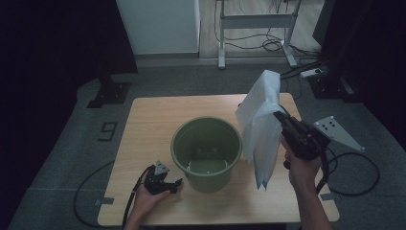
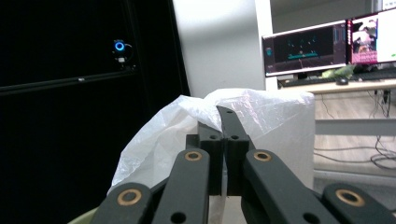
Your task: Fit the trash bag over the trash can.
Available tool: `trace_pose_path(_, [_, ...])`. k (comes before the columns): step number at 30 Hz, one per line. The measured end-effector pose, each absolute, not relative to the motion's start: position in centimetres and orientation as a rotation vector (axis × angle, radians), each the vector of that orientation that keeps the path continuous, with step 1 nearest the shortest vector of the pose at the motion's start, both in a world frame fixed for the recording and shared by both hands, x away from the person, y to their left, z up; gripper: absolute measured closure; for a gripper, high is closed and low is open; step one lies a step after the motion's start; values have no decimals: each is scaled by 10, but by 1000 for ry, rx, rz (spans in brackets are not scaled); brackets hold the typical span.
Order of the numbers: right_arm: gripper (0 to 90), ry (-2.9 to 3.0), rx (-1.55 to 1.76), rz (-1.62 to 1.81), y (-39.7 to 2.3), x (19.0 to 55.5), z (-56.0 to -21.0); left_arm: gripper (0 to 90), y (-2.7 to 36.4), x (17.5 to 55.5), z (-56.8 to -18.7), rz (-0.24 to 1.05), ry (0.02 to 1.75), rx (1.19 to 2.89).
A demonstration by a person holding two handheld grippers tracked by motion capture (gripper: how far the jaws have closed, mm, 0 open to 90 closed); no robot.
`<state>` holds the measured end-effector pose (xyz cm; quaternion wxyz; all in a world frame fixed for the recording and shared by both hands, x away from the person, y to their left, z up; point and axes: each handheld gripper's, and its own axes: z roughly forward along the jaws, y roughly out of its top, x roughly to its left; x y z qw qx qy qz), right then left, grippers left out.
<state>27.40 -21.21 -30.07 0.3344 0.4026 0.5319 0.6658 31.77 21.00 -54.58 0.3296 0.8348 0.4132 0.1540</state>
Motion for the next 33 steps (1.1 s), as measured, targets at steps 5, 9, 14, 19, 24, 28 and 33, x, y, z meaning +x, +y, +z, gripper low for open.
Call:
trace_pose_path(5, [890, 1387, 1005, 1753, -205, 268, -283, 176, 210, 318, -546, 403, 1081, 2184])
trace_pose_path(9, [891, 1387, 969, 1752, -199, 263, -269, 176, 210, 318, -546, 403, 1081, 2184])
trace_pose_path(14, [890, 1396, 945, 1761, -193, 261, -257, 176, 210, 318, -546, 403, 1081, 2184])
trace_pose_path(19, [890, 1407, 914, 1779, -183, 258, -249, 176, 210, 318, -546, 403, 1080, 2185])
trace_pose_path(24, [890, 1431, 897, 1798, -173, 257, -251, 176, 210, 318, -546, 403, 1081, 2184])
trace_pose_path(28, [890, 1451, 892, 1803, -165, 258, -254, 176, 210, 318, -546, 403, 1081, 2184])
trace_pose_path(33, [890, 1476, 890, 1793, -158, 260, -261, 176, 210, 318, -546, 403, 1081, 2184])
